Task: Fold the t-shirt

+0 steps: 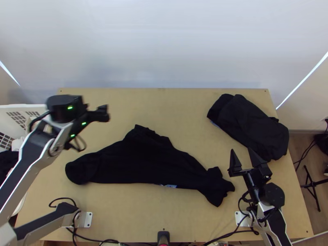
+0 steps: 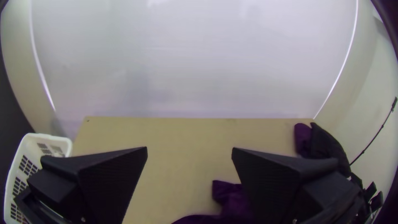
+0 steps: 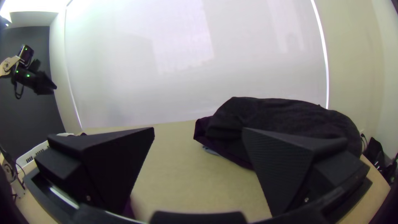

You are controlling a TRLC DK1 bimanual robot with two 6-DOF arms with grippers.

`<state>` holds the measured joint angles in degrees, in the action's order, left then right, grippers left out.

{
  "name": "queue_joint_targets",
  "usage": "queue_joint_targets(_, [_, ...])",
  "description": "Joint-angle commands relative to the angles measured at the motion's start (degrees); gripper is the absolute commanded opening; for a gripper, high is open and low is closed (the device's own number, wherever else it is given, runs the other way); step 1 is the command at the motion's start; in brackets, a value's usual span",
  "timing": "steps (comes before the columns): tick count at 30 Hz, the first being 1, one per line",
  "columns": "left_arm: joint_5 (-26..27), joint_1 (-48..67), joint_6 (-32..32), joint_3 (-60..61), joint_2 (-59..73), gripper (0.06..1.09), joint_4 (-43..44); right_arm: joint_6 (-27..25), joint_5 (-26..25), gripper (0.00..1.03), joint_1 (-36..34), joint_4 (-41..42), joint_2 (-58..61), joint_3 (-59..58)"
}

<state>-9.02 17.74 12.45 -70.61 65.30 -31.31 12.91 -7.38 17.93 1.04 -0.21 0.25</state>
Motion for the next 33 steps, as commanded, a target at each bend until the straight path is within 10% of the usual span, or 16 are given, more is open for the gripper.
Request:
queue_joint_targets(1, [0.05, -12.29, -2.43, 6.8, -6.94, 1.04, -8.5, 0.01, -0.01, 0.98, 0.0, 0.02, -0.06, 0.01])
queue_joint_targets(27, [0.14, -29.69, -2.34, 9.44, -12.74, 1.04, -15.71, -2.54, 3.16, 0.98, 3.07, -6.84, 0.12, 4.23])
queue_joint_targets(33, [0.14, -29.87, -2.96, 9.79, -12.3, 1.04, -14.31, -4.12, 5.44, 0.98, 6.5, -11.85, 15.68, 15.57])
